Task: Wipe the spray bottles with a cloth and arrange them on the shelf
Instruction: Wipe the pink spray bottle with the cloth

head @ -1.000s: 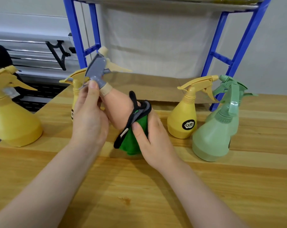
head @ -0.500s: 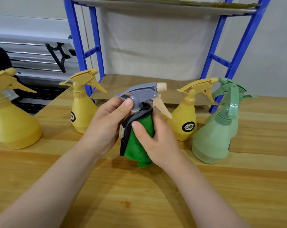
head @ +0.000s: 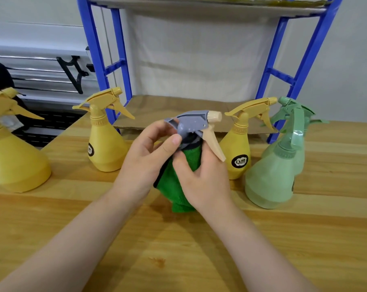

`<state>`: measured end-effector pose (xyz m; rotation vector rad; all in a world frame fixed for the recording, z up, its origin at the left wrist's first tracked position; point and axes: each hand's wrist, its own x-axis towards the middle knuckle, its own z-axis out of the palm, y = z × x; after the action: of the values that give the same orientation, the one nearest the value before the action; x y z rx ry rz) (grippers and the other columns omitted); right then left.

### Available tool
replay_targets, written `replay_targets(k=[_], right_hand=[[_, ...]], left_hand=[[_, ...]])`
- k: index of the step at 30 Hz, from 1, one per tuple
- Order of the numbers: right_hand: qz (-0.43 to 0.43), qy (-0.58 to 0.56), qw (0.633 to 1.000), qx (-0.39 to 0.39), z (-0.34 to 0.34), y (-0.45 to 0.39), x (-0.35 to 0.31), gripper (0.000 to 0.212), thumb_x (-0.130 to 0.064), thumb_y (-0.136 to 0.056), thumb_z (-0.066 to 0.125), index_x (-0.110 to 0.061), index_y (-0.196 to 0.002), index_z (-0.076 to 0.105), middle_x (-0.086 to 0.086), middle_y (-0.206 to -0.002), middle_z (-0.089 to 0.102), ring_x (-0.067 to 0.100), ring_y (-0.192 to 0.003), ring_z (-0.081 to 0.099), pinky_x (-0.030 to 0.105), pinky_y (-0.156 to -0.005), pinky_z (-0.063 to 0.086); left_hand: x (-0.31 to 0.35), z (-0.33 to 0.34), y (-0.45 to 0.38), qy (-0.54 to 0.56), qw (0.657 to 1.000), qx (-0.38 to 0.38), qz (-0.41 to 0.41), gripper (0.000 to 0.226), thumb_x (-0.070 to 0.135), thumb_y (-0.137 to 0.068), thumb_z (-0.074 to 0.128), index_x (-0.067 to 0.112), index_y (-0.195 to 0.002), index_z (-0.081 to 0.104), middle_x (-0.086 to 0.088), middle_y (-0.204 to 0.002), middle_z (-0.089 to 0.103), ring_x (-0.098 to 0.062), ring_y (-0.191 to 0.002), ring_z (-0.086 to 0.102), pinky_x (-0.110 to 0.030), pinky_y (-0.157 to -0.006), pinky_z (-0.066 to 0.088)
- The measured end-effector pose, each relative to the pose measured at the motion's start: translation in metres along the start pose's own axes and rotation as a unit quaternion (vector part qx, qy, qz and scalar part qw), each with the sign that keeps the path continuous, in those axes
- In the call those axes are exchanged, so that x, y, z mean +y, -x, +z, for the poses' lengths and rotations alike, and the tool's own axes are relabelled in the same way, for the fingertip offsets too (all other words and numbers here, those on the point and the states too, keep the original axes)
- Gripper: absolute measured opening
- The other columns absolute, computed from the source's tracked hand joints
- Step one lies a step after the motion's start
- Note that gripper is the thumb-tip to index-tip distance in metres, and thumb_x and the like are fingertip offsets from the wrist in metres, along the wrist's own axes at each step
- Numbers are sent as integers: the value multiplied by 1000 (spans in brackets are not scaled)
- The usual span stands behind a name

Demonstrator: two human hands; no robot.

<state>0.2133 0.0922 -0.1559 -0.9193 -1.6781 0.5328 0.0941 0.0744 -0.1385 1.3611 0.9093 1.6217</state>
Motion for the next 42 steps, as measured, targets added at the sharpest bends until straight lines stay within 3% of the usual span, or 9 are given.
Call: replay_targets(k=[6,10,16,20,28,33,35,39,42], right_hand=[[-76,112,990,50,0,1,4,35,-29,-91,56,-9,-120,56,1,-106,57,17,-96,54,34,-81,49],[-85,131,988,-9,3,0,6,41,-25,-90,61,-10,-127,54,0,-116,57,16,-106,53,33,-91,47],[-36,143,984,-99,6,3,16,56,-48,-93,48,-17,-138,44,-1,-132,53,14,-123,47,30,-103,40],[-25,89,987,-131,8,5,20,54,-46,-93,50,-19,-140,42,-5,-134,51,12,-127,45,34,-106,39],[-2,23,986,-164,1,4,14,64,-46,-93,51,-27,-148,27,-12,-145,42,-2,-134,35,23,-113,31],[8,-36,986,-163,2,5,14,58,-51,-92,46,-26,-143,34,-9,-136,51,6,-128,45,37,-108,40],[6,-39,985,-167,2,6,14,59,-50,-91,46,-24,-144,35,-8,-137,51,6,-129,45,38,-109,39],[-14,-25,984,-178,2,6,10,52,-49,-91,48,-27,-137,42,-11,-132,54,2,-125,48,28,-106,40],[4,-35,981,-189,2,6,7,45,-47,-89,54,-29,-130,48,-13,-122,60,4,-115,55,32,-98,46]], left_hand=[[-3,9,3,24,999,1,-28,28,15,-82,66,15,-110,66,-1,-107,69,-18,-102,64,-34,-86,50],[-1,7,1,63,996,35,-43,19,17,-78,70,19,-96,67,1,-96,69,-16,-95,65,-36,-84,52],[1,-6,-6,131,984,120,-29,19,31,-82,62,16,-91,67,1,-88,72,-11,-84,68,-29,-76,55],[1,-8,-7,151,978,140,-46,34,35,-84,58,10,-107,65,-2,-96,73,-12,-89,69,-30,-76,58],[8,-26,-20,257,939,225,-39,40,46,-96,46,19,-117,66,-2,-113,70,-20,-118,63,-44,-103,49],[13,-35,-24,304,925,226,-43,53,51,-95,49,16,-134,59,-2,-118,69,-17,-110,66,-41,-94,53],[12,-35,-24,289,931,217,-47,51,52,-88,55,16,-124,64,-2,-108,71,-16,-102,69,-38,-86,56],[11,-26,-19,170,970,153,-89,35,50,-86,55,23,-70,71,2,-70,64,-13,-70,64,-34,-75,58],[9,-18,-15,117,983,91,-111,40,34,-100,48,21,-68,69,2,-70,64,-10,-65,61,-27,-72,54]])
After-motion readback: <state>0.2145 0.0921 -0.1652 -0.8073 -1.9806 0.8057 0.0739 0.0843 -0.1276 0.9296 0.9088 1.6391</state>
